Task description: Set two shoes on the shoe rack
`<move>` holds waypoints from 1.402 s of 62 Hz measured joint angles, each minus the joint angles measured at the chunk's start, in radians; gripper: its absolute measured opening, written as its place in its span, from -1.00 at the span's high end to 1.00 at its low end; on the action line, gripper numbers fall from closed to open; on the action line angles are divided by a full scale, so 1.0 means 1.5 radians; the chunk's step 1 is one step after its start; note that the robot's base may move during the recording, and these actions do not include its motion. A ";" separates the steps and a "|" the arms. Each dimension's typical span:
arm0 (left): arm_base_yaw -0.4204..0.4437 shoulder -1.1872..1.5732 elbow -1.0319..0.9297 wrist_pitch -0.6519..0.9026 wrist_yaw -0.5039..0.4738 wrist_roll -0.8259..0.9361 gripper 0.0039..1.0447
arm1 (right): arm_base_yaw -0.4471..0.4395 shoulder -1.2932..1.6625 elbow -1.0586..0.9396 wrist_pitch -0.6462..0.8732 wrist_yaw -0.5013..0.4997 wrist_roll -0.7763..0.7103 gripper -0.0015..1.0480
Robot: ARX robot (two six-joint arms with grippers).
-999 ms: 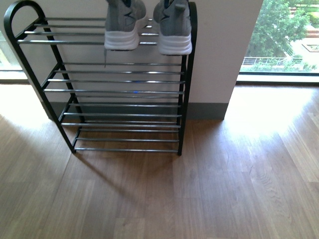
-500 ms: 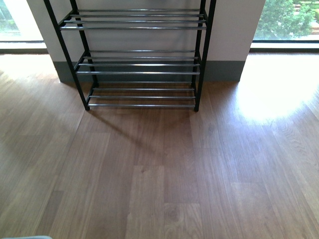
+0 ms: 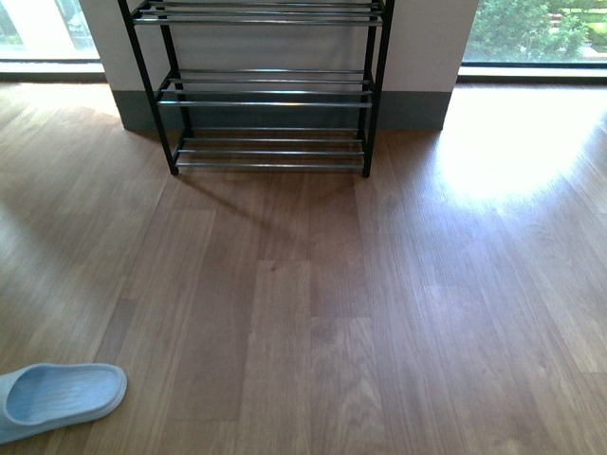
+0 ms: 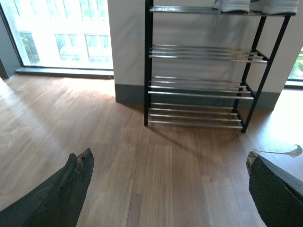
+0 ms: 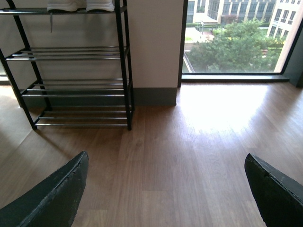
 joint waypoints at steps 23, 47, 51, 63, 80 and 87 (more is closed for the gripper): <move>0.000 0.000 0.000 0.000 0.001 0.000 -0.83 | 0.000 0.000 0.000 0.000 0.002 0.000 -0.82; 0.000 0.000 0.000 0.000 -0.001 0.000 -0.83 | 0.000 0.000 0.000 0.000 0.000 0.000 -0.82; 0.000 0.000 0.000 0.000 -0.001 0.000 -0.83 | 0.000 0.000 0.000 0.000 0.000 0.000 -0.82; 0.000 0.000 0.000 0.000 0.001 0.000 -0.83 | 0.000 0.000 0.000 0.000 0.002 0.000 -0.82; 0.000 0.000 0.000 0.000 0.000 0.000 -0.83 | 0.000 0.000 0.000 0.000 0.001 0.000 -0.82; 0.000 0.000 0.000 0.000 0.000 0.000 -0.83 | 0.000 0.000 0.000 0.000 0.000 0.000 -0.82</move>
